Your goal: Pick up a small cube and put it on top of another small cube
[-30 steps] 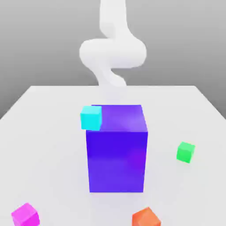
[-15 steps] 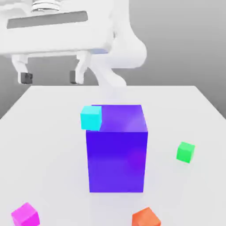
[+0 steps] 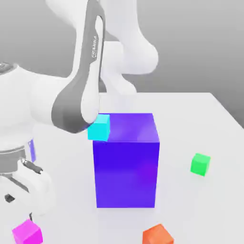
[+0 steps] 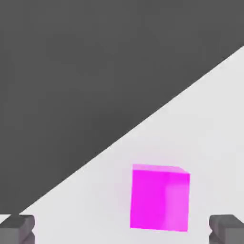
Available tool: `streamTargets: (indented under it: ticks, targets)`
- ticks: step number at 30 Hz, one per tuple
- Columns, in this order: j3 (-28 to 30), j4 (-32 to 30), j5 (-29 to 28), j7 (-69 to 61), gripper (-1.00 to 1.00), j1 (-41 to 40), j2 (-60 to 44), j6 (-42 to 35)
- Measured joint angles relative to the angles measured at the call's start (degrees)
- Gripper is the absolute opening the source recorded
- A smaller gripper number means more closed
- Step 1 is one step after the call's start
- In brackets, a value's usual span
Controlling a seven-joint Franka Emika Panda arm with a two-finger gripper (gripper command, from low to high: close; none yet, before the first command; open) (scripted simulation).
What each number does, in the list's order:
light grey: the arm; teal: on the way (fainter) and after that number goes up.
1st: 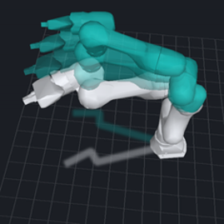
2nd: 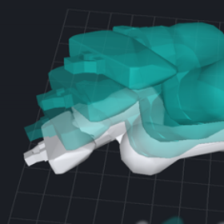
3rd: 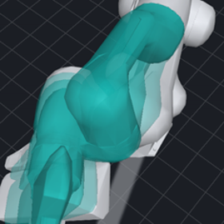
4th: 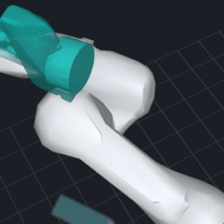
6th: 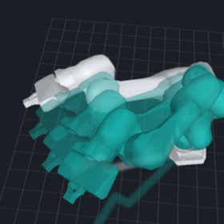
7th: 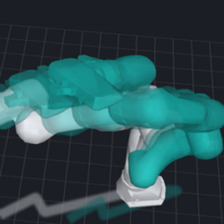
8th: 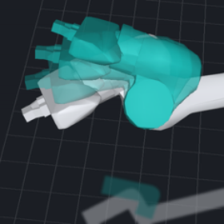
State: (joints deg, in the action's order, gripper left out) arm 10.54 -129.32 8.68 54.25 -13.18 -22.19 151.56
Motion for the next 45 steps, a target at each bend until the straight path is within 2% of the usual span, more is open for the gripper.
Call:
streamTargets:
  ticks: [3, 4, 11, 16, 21, 28, 34, 40, 45]
  targets:
    - [-1.6, 1.3, 1.8, -1.1, 0.00, -1.5, -6.2, 4.4]
    - [-2.2, 1.7, 2.2, -1.4, -1.00, -2.0, -8.0, 5.7]
    - [-2.3, 1.7, 2.3, -1.5, -1.00, -2.1, -8.3, 6.0]
    - [-0.4, 0.2, 0.2, 0.0, -1.00, -0.7, -0.1, 0.3]
    - [-3.2, 0.8, 2.8, -0.1, -1.00, 0.3, 5.2, 2.0]
    - [-11.1, -8.7, 2.4, 10.2, -1.00, 10.8, 15.1, 3.2]
    - [-22.0, -20.4, -0.3, 26.5, -1.00, 29.1, 26.3, 4.4]
    - [-31.8, -30.8, 0.4, 39.1, -1.00, 36.8, 33.7, 3.5]
    - [-35.8, -36.6, 3.8, 42.4, -1.00, 42.3, 35.9, 2.4]
